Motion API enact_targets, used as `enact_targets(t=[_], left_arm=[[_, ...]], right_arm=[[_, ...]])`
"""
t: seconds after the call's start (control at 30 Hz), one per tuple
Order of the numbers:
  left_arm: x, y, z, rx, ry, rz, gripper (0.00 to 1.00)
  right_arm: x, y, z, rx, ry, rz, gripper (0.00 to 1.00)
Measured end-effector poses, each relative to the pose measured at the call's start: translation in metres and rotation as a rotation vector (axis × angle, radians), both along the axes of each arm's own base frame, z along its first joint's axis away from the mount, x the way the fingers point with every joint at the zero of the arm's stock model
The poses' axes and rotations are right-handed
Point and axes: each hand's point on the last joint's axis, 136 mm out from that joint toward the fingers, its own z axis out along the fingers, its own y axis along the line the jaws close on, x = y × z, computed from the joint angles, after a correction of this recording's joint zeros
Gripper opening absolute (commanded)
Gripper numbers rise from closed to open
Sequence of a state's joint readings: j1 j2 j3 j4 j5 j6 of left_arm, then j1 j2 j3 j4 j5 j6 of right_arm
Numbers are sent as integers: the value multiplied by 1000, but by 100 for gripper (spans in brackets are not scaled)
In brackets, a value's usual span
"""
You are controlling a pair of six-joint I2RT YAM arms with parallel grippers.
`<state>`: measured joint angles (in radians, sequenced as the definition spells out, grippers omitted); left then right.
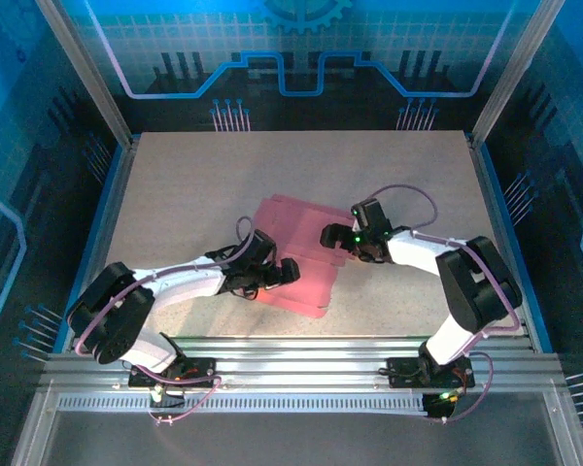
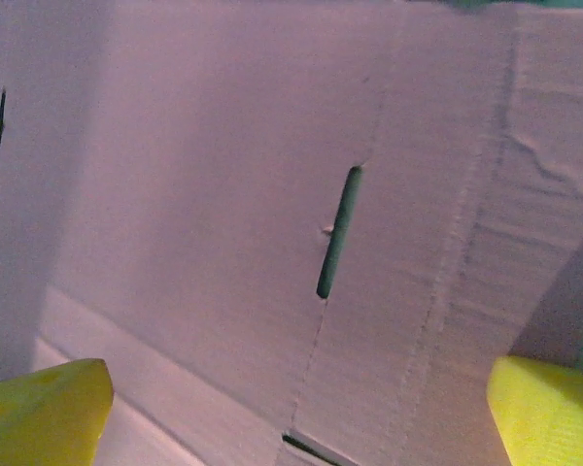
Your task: Fold the paper box
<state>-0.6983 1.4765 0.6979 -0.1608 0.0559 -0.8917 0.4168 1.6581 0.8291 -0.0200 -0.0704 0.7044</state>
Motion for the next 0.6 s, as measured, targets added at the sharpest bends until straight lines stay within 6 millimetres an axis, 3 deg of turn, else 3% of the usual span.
enact_targets(t=[0.1,0.27,0.43,0.6], left_arm=[[-8,-6,2,-9,13,-8,99],[-8,-1,18,-7,7,-2,99],[22,13,46,-21,-55,36,99],[42,35,43,10,-76,59,99]], right_arm=[[10,6,6,8,-20,24,100],[8,11,25,25,-68,59,100],[-25,22,52,76,-120,129,100],[-70,47,52,121,-113,234,100]])
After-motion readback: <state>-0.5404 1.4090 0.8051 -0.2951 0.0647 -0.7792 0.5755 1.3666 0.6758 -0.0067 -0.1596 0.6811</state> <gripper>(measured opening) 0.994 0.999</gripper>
